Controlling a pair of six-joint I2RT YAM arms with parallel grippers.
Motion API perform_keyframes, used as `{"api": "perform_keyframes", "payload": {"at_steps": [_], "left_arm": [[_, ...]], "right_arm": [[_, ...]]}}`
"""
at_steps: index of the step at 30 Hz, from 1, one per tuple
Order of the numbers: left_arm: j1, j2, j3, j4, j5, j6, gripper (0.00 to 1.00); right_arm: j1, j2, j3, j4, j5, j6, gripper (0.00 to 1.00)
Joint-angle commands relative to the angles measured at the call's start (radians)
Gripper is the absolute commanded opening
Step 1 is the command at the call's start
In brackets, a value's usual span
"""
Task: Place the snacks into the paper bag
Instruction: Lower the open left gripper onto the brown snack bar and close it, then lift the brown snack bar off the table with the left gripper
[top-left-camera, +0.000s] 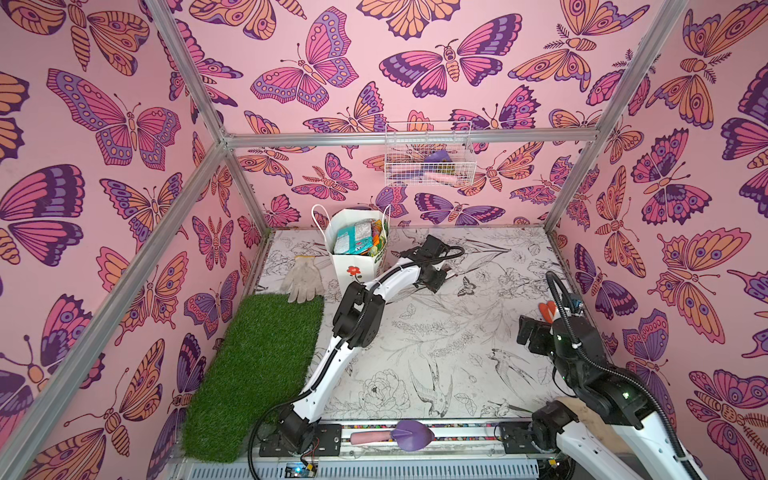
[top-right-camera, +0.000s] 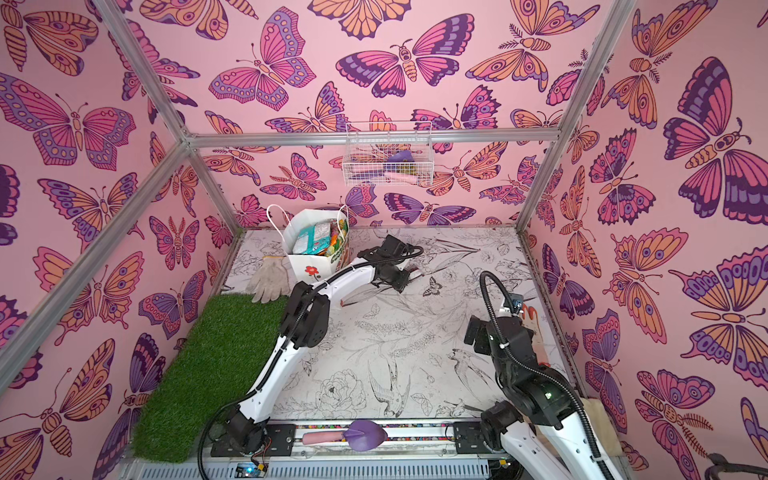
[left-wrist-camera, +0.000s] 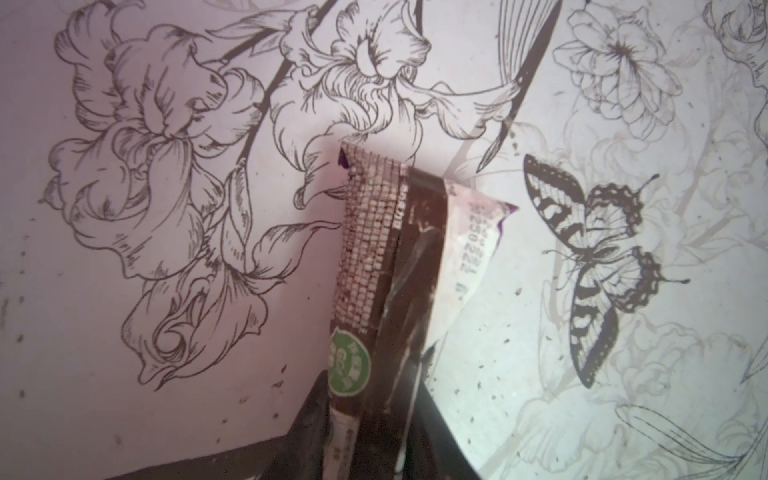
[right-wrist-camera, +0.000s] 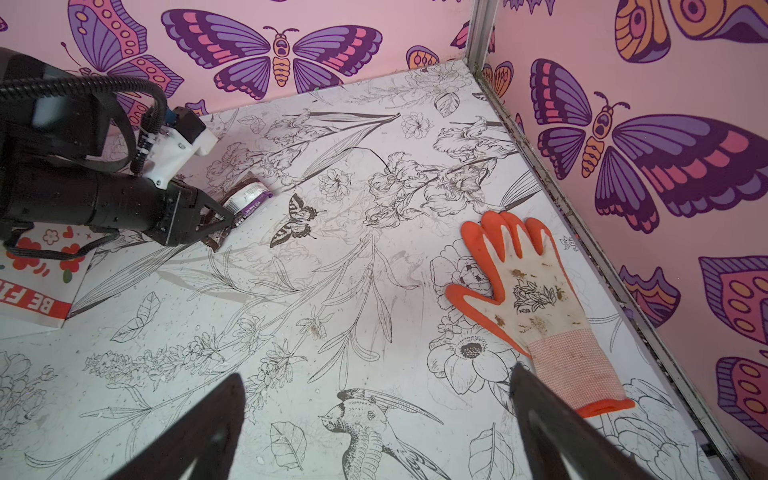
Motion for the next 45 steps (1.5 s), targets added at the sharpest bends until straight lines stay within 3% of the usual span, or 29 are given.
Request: {"api": "perform_keyframes", "payload": {"at_steps": [1, 13, 45], "left_arm": [[-0.011, -0.034, -0.030, -0.067, -0.006, 0.002, 0.28], [-0.021, -0.132, -0.031, -0.066, 0.026, -0.017, 0.21], [-0.096, -0.405, -0.009, -0.052, -0.032, 0.015, 0.20]], "right_arm": [[-0.003, -0.013, -0.006, 0.011, -0.003, -0.002, 0.99], [-0.003, -0.024, -0.008, 0.015, -0.001, -0.003, 0.99], [-0.003, -0.034, -0.011, 0.016, 0.006, -0.002, 0.99]]}}
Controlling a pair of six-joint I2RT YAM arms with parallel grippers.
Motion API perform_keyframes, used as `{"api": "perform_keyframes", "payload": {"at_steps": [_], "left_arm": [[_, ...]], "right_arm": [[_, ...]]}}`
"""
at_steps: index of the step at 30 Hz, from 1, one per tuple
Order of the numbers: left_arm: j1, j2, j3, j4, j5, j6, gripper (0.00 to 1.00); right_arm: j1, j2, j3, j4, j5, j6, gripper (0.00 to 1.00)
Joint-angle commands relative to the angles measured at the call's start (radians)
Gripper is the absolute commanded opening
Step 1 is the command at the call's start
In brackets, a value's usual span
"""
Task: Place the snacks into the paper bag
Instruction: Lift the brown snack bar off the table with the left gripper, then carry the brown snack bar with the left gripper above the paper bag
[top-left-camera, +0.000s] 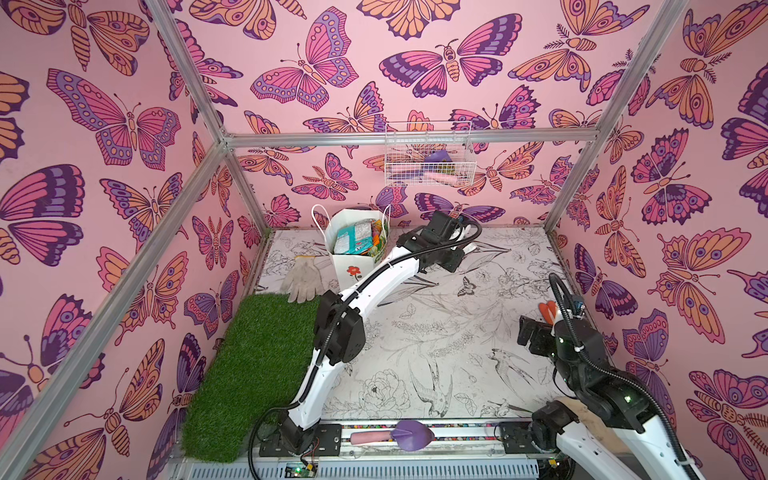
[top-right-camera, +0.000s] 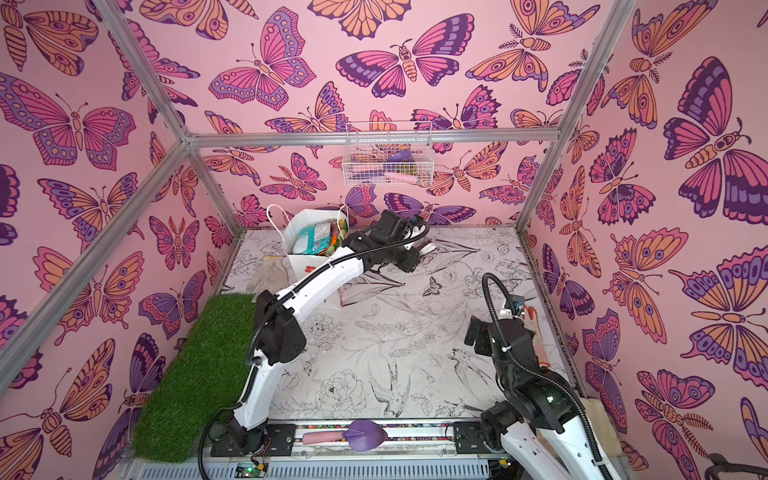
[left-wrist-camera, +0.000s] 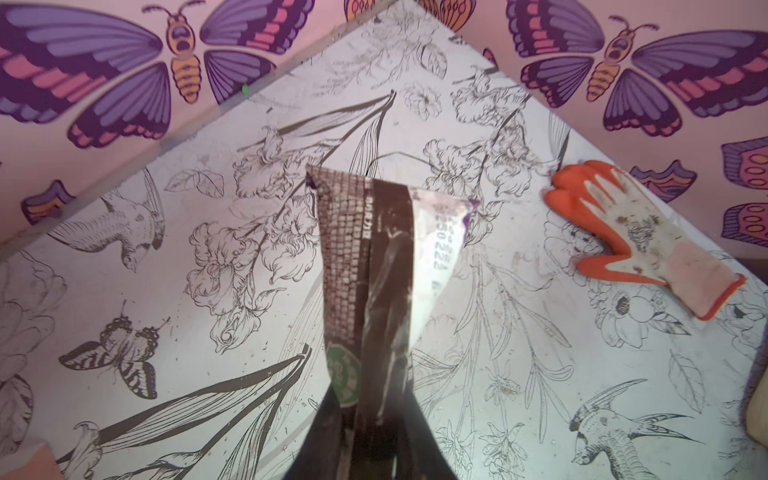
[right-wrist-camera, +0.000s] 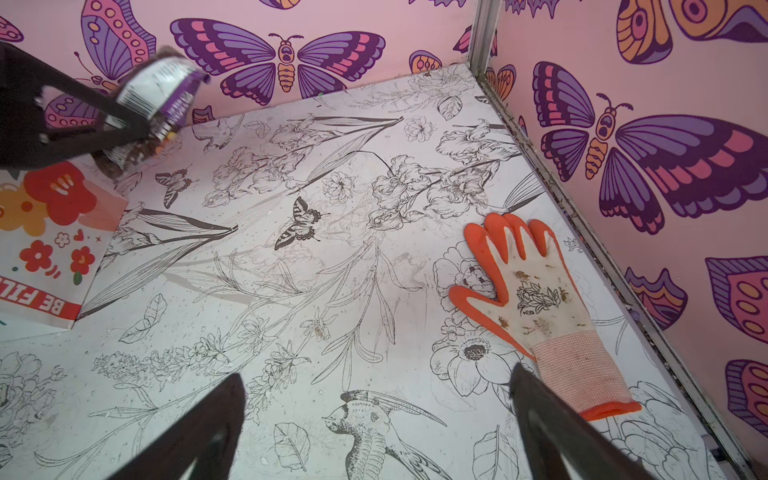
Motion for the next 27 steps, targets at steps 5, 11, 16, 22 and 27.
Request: {"api": "perform_keyframes", "payload": {"at_steps": [5, 11, 16, 22, 27], "left_arm": [[-0.013, -0.098, 0.003, 0.012, -0.031, 0.014, 0.21], [-0.013, -0.177, -0.024, 0.033, -0.058, 0.017, 0.20], [-0.013, -0.258, -0.072, 0.067, -0.063, 0.014, 0.20], [-0.008, -0.378, -0.152, 0.127, -0.086, 0.011, 0.20], [0.027, -0.485, -0.256, 0.203, -0.111, -0.038, 0.21]], "right_arm": [[-0.003, -0.015, 0.000, 0.008, 0.011, -0.001, 0.99], [-0.003, -0.015, 0.001, 0.008, 0.009, -0.002, 0.99], [-0.003, -0.015, 0.000, 0.008, 0.007, -0.002, 0.99], [-0.003, -0.011, 0.000, 0.010, 0.001, -0.002, 0.99], [-0.003, -0.010, 0.000, 0.009, -0.004, -0.004, 0.99]]}}
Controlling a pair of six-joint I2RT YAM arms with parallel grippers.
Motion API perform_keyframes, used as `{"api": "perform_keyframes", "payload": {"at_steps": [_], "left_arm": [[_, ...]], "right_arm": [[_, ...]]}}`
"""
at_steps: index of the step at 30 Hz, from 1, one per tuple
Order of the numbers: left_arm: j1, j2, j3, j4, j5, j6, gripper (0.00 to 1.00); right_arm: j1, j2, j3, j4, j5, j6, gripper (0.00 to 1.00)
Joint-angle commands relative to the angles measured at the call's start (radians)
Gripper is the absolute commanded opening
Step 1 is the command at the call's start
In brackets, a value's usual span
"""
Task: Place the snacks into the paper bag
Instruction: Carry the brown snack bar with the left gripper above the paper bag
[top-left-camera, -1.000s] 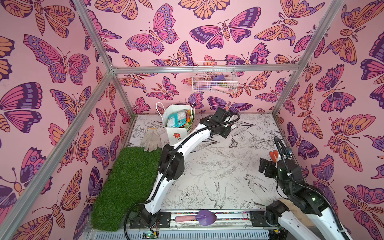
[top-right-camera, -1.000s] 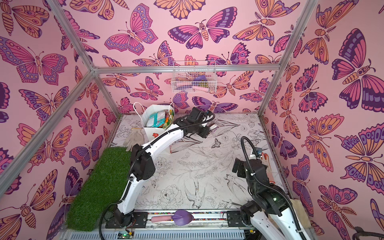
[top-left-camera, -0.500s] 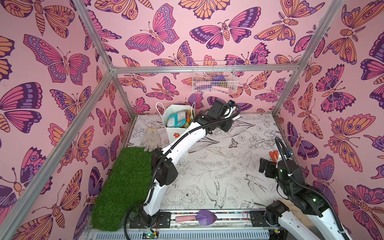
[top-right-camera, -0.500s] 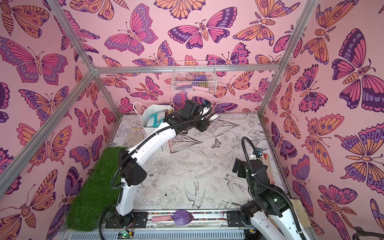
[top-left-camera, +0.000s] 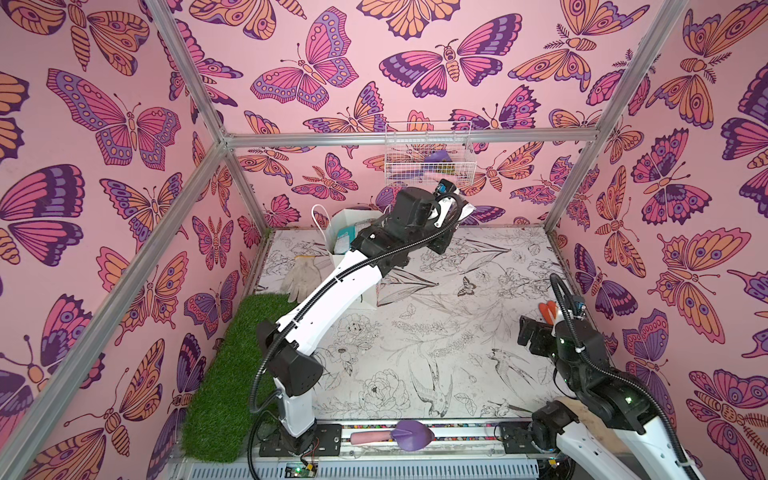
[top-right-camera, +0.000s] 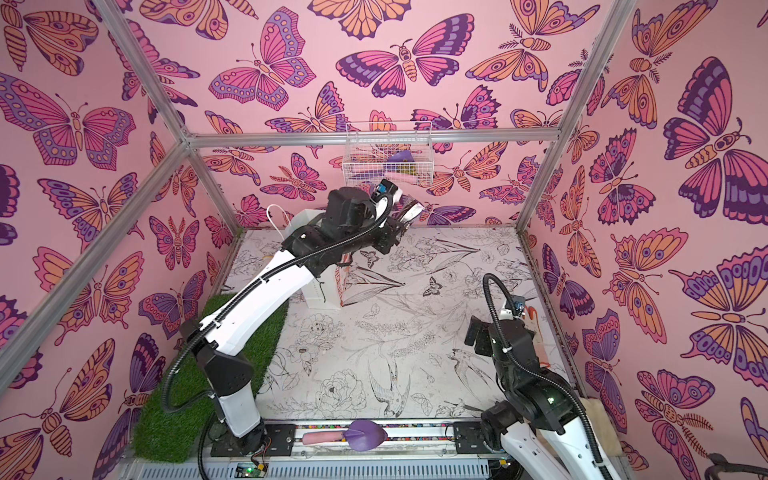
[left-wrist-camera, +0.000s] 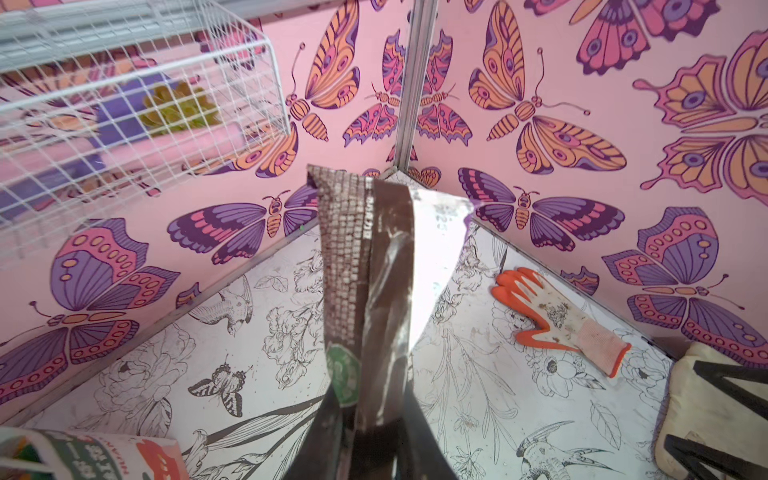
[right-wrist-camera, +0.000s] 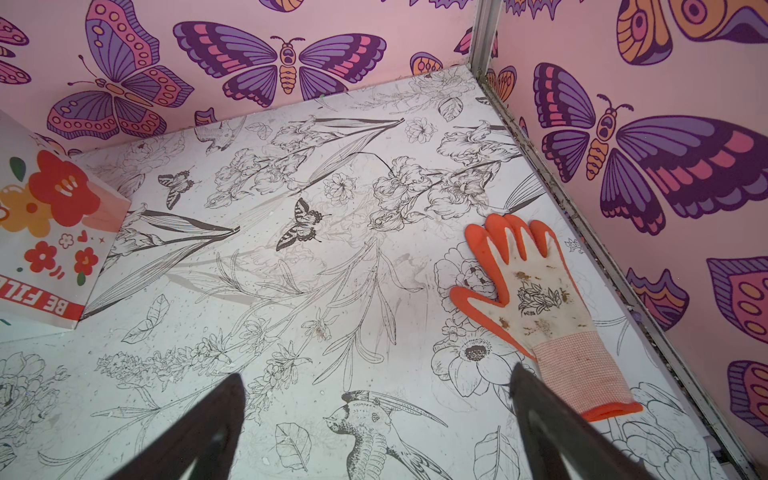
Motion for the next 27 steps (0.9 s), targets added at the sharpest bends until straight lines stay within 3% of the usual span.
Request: {"api": "perform_keyframes", "payload": {"at_steps": [1, 10, 27], "left_arm": [[0.042, -0.077, -0.072, 0.097, -0.027, -0.052, 0.21], [0.196, -0.263, -0.324, 0.274, 0.077, -0.238, 0.21], [0.384, -0.435, -0.566, 0.347, 0.103, -0.357, 0.21]], "right_arm": [[-0.003, -0.006, 0.000, 0.010, 0.001, -0.005, 0.99], [-0.003, 0.000, -0.001, 0.011, 0.000, -0.004, 0.99], [-0.003, 0.010, -0.001, 0.011, 0.001, -0.004, 0.99]]}}
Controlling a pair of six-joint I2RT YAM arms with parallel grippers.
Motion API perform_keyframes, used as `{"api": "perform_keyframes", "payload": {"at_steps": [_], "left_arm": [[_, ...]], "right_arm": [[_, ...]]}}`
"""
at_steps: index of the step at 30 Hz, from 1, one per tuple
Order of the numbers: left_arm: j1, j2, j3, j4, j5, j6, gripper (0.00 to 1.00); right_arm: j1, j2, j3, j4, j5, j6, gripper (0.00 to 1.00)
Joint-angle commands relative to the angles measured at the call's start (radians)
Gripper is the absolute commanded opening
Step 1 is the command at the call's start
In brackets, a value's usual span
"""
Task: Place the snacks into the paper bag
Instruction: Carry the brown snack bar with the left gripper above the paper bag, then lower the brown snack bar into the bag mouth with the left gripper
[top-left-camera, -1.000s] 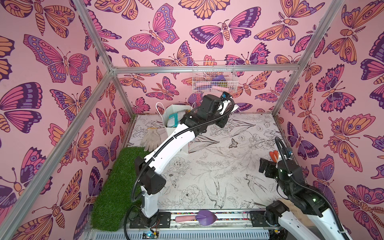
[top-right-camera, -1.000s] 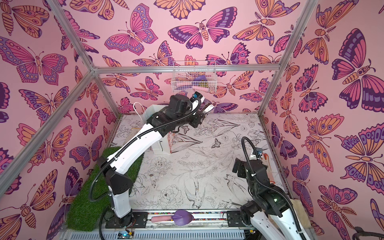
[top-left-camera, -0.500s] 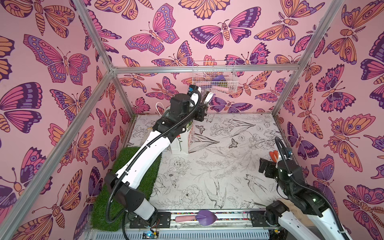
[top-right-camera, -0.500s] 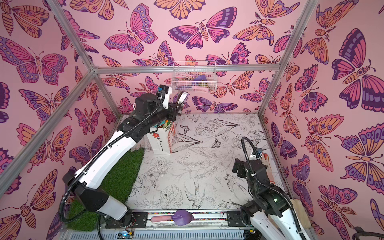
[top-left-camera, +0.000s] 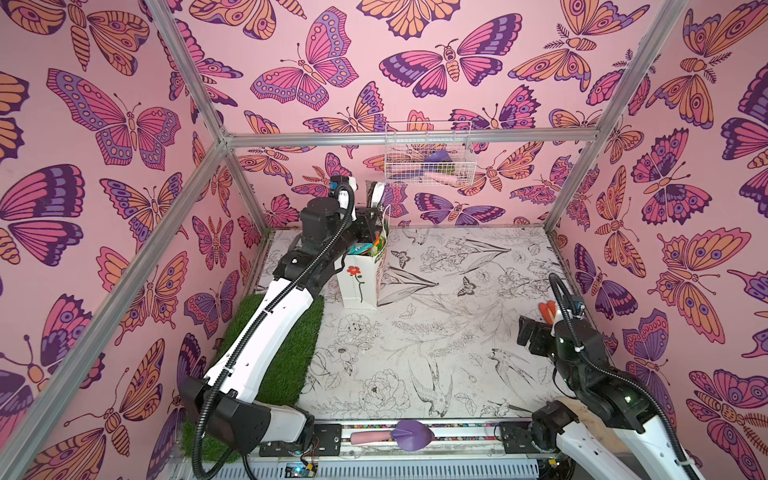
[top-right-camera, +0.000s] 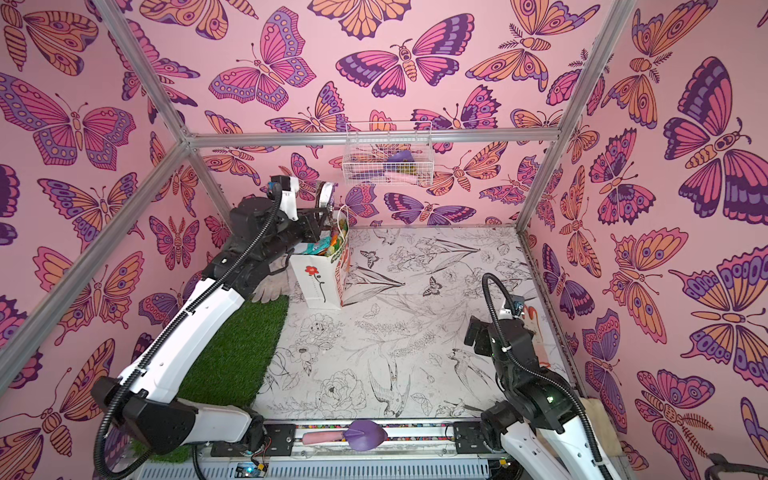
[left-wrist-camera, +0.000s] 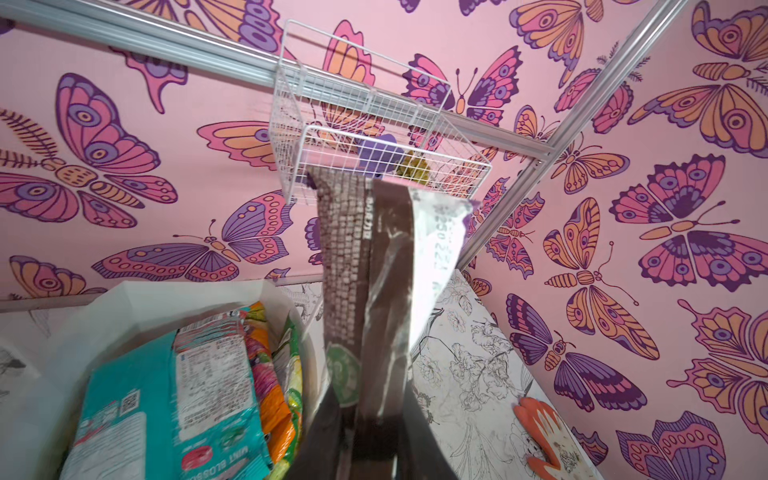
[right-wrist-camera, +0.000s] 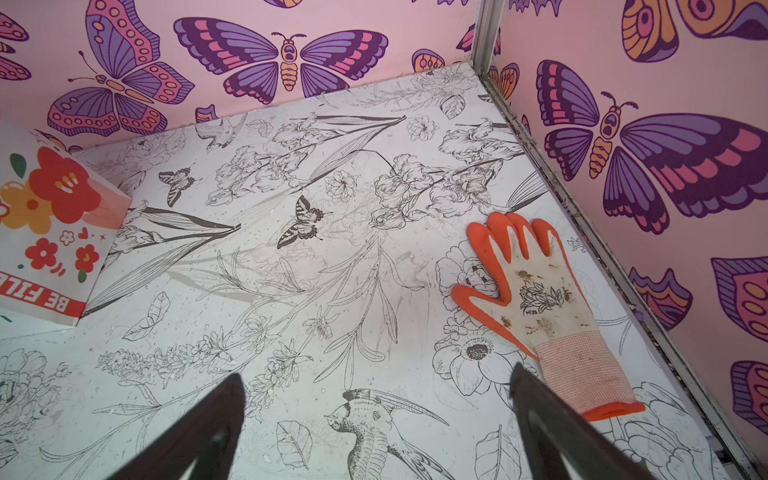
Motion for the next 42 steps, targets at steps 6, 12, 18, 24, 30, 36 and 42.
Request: {"api": "perform_keyframes", "payload": {"at_steps": [6, 12, 18, 24, 30, 36, 42], "left_arm": [[0.063, -0.053, -0.087, 0.035, 0.009, -0.032, 0.21], [0.107, -0.064, -0.127, 0.028, 0.016, -0.044, 0.21], [0.145, -0.051, -0.137, -0.001, 0.019, -0.040, 0.21], [0.160, -0.052, -0.156, -0.006, 0.008, -0.039, 0.22], [0.171, -0.050, -0.161, -0.012, 0.004, -0.038, 0.25], [0.176, -0.049, -0.171, -0.015, -0.004, -0.034, 0.26], [0.181, -0.049, -0.175, -0.016, 0.008, -0.033, 0.31]], "right_arm": [[-0.003, 0.006, -0.002, 0.009, 0.004, -0.004, 0.99], [-0.003, 0.012, 0.000, 0.009, 0.004, -0.004, 0.99], [-0.003, 0.016, 0.000, 0.009, 0.003, -0.003, 0.99], [-0.003, 0.016, 0.000, 0.009, 0.003, -0.003, 0.99], [-0.003, 0.018, 0.000, 0.009, 0.003, -0.004, 0.99], [-0.005, 0.019, 0.000, 0.009, 0.003, -0.004, 0.99], [-0.003, 0.020, 0.000, 0.009, 0.003, -0.004, 0.99]]}}
